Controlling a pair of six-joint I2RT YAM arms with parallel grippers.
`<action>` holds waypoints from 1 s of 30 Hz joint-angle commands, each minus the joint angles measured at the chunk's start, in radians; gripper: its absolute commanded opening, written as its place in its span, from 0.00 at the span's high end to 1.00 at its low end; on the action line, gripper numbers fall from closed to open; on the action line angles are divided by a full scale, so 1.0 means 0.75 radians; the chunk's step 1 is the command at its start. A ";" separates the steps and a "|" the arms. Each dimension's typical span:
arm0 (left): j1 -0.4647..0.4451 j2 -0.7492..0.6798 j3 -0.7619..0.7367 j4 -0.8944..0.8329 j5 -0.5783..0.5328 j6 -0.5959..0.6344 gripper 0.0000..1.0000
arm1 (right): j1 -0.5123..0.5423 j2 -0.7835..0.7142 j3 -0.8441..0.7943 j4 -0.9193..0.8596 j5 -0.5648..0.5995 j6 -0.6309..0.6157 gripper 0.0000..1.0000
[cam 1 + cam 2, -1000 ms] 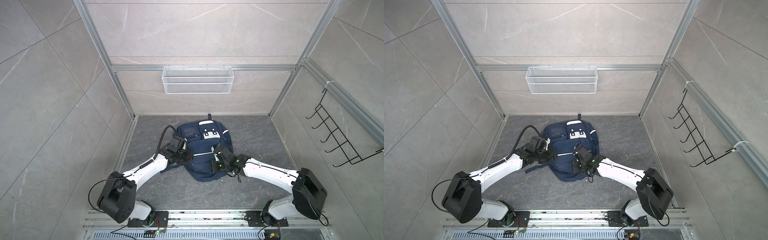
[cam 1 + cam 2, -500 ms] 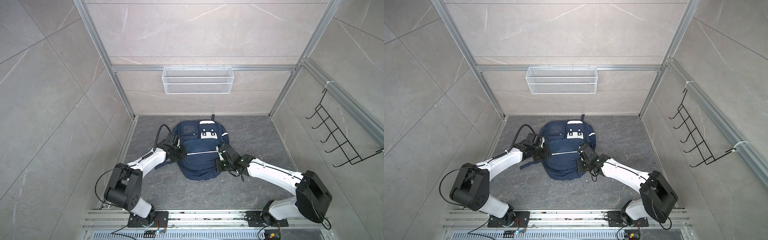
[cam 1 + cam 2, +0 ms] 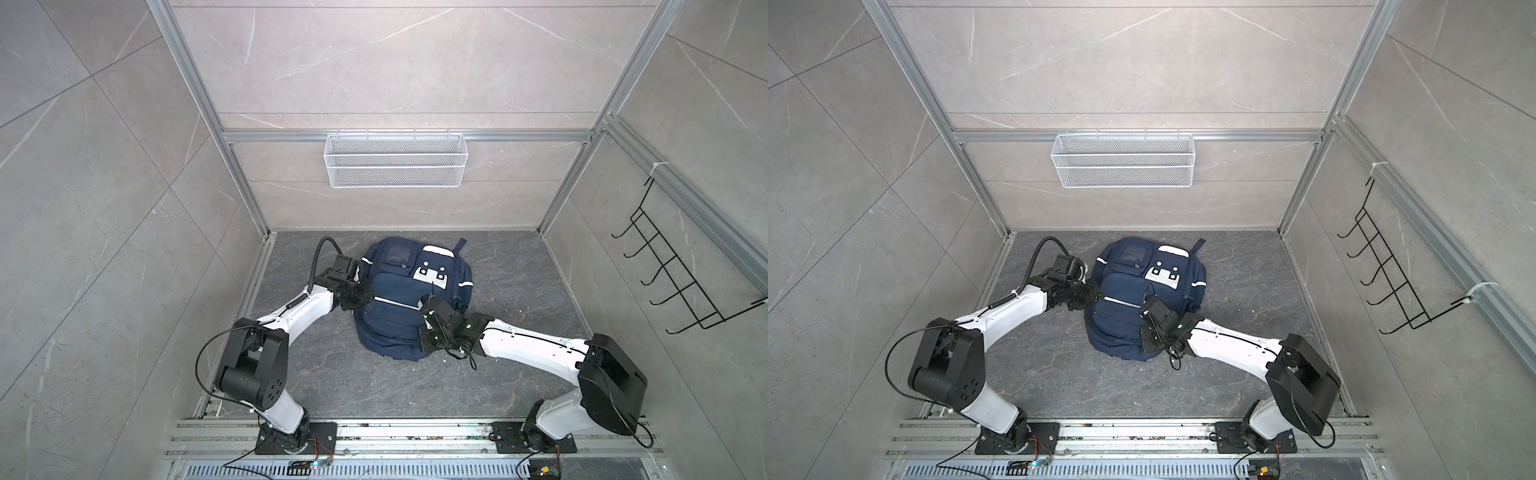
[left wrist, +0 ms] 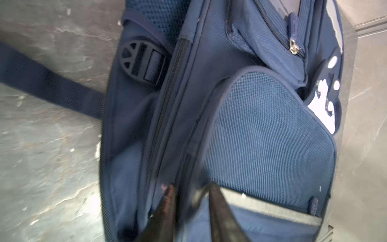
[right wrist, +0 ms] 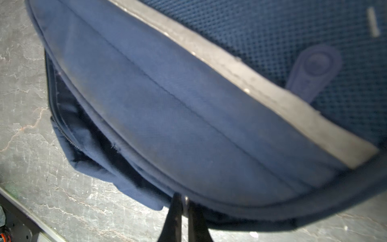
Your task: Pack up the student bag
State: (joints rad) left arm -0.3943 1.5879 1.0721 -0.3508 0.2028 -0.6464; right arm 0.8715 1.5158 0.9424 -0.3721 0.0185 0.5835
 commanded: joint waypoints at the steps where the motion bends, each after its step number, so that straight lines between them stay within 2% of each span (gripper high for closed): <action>1: 0.004 -0.151 -0.058 0.008 -0.039 -0.025 0.67 | 0.039 0.036 0.060 0.008 -0.042 0.004 1.00; 7: 0.004 -0.332 -0.157 -0.053 -0.043 -0.032 0.55 | 0.060 0.041 0.069 0.018 -0.052 0.005 1.00; 14: -0.045 -0.518 -0.352 0.083 0.009 -0.222 0.44 | 0.094 0.070 0.097 0.077 -0.101 0.024 1.00; 22: -0.182 -0.488 -0.414 0.196 -0.001 -0.335 0.43 | 0.155 0.162 0.214 0.074 -0.112 0.018 1.00; 30: -0.219 -0.361 -0.377 0.273 0.008 -0.355 0.44 | 0.201 0.190 0.289 0.040 -0.105 0.002 1.00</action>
State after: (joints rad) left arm -0.5556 1.2987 0.7589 -0.1940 0.1940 -0.8913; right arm 1.0039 1.6608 1.1206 -0.3408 -0.0349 0.5907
